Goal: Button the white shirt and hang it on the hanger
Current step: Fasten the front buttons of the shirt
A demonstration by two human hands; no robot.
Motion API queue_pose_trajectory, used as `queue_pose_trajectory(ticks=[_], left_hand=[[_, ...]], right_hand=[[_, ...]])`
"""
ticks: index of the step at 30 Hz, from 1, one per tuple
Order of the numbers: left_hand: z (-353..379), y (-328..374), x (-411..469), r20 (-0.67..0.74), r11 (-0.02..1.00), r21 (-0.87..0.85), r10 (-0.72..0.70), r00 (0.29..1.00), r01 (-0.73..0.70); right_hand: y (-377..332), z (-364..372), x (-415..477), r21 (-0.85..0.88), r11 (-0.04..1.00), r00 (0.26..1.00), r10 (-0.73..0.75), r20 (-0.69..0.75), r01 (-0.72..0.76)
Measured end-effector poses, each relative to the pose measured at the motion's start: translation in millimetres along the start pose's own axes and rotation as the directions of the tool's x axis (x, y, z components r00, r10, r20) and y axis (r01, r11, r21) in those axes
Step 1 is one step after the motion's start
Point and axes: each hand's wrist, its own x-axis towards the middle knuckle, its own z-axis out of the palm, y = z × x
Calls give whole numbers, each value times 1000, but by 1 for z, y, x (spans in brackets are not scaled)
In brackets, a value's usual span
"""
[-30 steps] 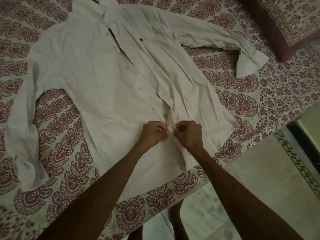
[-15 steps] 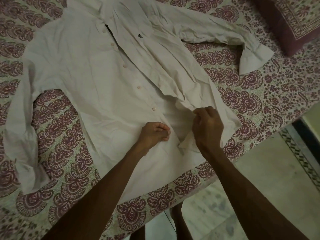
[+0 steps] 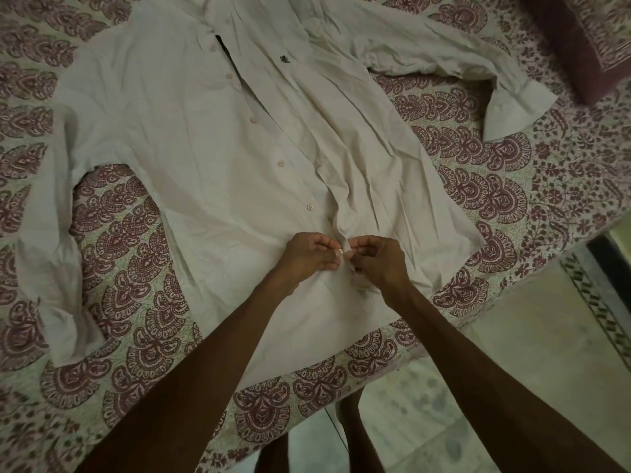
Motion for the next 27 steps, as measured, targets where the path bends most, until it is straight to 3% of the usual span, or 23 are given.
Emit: queue_pose_trajectory(ticks=[9,19,27], left_hand=[[3,4,2,-28,999,47,-23,999,24],[5,3,0,-56,999,32,-19,998,21],[6,2,2,-73,990,143,26,997,-15]], right_hand=[[-1,-1,4,141,987,997,75,31,-78],[-2,-4,5,125,985,993,109,52,-114],[-4,-2,6,163,979,992,123,25,-125]])
